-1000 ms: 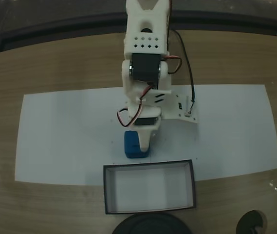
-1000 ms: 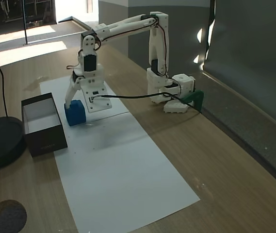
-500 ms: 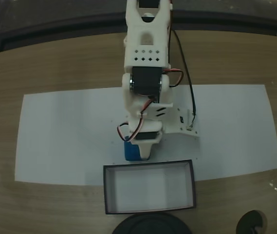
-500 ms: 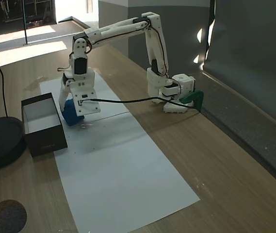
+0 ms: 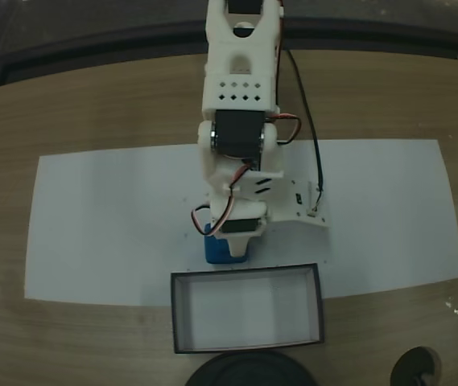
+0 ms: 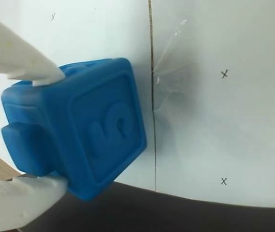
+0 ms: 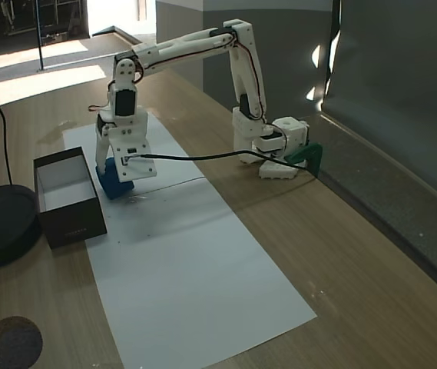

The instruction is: Grab a blue square and put it in the box.

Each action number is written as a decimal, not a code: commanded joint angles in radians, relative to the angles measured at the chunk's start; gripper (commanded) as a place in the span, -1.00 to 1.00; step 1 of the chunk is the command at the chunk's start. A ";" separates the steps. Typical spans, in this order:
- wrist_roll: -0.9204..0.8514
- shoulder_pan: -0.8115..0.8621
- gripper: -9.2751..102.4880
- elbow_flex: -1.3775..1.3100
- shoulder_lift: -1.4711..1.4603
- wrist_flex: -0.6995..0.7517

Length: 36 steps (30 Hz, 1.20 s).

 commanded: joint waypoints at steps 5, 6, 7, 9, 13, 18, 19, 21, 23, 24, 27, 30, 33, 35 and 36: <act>-0.005 0.038 -0.74 -0.008 0.067 0.037; -0.006 0.037 -0.74 -0.025 0.106 0.057; -0.008 0.037 -0.74 -0.044 0.147 0.084; -0.009 0.037 -0.74 -0.100 0.235 0.150; -0.008 0.031 -0.70 -0.245 0.396 0.285; 0.000 -0.028 -0.69 -0.413 0.474 0.307; 0.002 -0.051 -0.69 -0.439 0.468 0.298; 0.037 -0.078 -0.69 -0.479 0.443 0.252; 0.064 -0.101 -0.69 -0.511 0.400 0.199; 0.071 -0.114 -0.69 -0.525 0.371 0.181; 0.084 -0.126 -0.69 -0.577 0.249 0.149; 0.103 -0.112 -0.69 -0.644 0.101 0.130; 0.104 -0.110 -0.69 -0.723 -0.038 0.137; 0.104 -0.110 -0.69 -0.762 -0.117 0.138; 0.104 -0.110 -0.69 -0.779 -0.152 0.138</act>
